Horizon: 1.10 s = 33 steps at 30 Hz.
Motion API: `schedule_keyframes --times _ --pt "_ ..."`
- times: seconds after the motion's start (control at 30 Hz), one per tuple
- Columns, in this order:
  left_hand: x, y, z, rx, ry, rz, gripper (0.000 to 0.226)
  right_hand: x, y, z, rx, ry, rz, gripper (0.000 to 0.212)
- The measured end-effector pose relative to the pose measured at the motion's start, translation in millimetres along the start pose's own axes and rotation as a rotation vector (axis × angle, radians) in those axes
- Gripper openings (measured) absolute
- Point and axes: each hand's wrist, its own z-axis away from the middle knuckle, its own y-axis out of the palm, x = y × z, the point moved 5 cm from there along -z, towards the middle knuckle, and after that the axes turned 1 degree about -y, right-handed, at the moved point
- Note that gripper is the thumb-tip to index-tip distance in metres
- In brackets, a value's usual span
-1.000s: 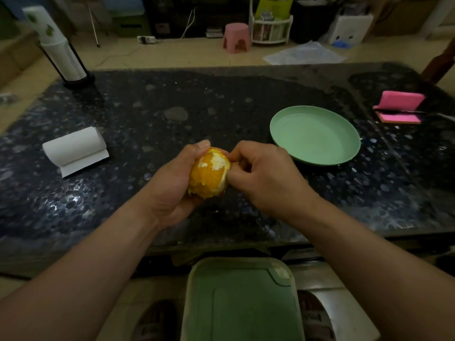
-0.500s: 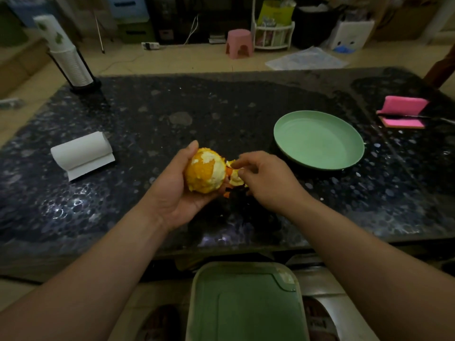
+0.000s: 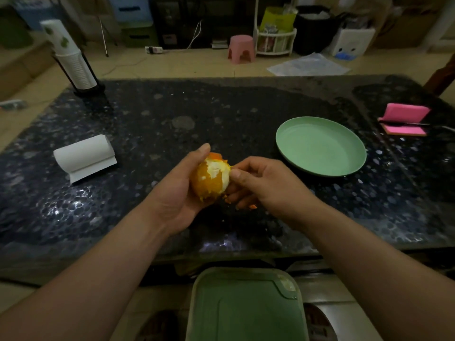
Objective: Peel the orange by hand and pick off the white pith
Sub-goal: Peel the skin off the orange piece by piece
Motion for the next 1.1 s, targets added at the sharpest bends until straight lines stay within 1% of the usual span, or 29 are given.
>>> schedule_keyframes --times 0.07,0.17,0.2,0.3,0.37,0.4,0.47,0.67,0.87,0.97,1.1 --pt "-1 -1 1 -0.006 -0.001 -0.093 0.044 4 -3 2 -0.019 -0.037 0.083 0.013" --pt "-4 -3 0 -0.035 0.023 -0.154 0.042 8 -9 4 -0.062 -0.12 0.363 0.011" --pt "-4 -3 -1 -0.045 0.026 -0.164 0.041 8 -10 5 -0.076 -0.14 0.437 0.014" --pt "2 -2 -2 -0.048 0.001 -0.189 0.045 12 -10 9 -0.071 -0.161 0.508 0.027" --pt "5 0 -2 -0.036 0.001 -0.22 0.057 15 -7 12 -0.051 -0.177 0.562 0.028" --pt "5 2 -1 -0.024 0.015 -0.239 0.058 17 -7 14 -0.047 -0.182 0.596 0.027" --pt "6 5 -2 -0.01 0.046 -0.275 0.05 18 -5 15 -0.05 -0.188 0.657 0.025" --pt "12 6 -3 0.02 0.058 -0.315 0.044 19 -4 16 -0.109 -0.203 0.725 0.017" --pt "9 2 -4 0.036 0.064 -0.325 0.037 12 -5 15 -0.061 -0.103 0.558 0.029" --pt "11 2 -3 0.017 0.07 -0.346 0.031 12 -4 12 -0.085 -0.112 0.599 0.023" --pt "12 4 -2 0.015 0.082 -0.335 0.033 13 -1 10 -0.149 -0.159 0.613 0.017"
